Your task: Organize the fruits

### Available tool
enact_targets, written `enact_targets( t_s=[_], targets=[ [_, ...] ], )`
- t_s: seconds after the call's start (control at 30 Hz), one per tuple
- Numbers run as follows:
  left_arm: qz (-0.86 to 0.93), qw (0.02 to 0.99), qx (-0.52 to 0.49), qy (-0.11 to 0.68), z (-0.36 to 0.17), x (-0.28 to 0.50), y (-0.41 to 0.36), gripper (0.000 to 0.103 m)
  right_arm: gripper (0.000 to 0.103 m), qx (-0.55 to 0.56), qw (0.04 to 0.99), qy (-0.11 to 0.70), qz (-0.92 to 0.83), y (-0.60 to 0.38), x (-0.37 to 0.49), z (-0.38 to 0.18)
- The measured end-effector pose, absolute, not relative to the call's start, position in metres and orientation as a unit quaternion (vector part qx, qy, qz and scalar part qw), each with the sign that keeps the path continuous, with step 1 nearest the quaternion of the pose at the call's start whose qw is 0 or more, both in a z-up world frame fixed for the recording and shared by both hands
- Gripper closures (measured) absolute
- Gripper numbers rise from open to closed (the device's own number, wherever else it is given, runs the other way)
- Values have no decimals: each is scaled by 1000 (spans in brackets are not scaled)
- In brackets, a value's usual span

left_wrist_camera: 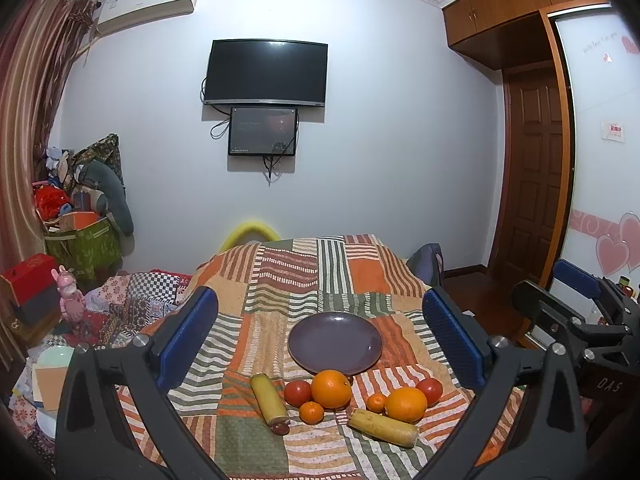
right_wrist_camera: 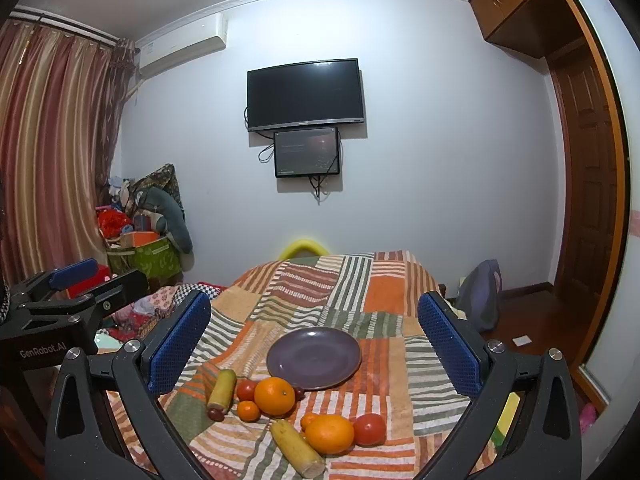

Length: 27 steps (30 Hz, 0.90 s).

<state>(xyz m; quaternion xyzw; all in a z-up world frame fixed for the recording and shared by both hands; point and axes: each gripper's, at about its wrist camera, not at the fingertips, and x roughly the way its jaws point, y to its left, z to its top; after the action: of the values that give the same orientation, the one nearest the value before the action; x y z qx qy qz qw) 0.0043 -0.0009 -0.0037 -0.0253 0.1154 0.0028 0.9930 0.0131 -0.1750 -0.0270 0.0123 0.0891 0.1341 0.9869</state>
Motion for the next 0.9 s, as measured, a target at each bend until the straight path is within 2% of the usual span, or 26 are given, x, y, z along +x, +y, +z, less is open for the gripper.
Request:
enact_targets(
  t_s=[0.9],
  targets=[
    [-1, 993, -24, 117, -4, 4, -4, 0, 0, 17, 987, 88, 130, -176, 16, -31]
  ],
)
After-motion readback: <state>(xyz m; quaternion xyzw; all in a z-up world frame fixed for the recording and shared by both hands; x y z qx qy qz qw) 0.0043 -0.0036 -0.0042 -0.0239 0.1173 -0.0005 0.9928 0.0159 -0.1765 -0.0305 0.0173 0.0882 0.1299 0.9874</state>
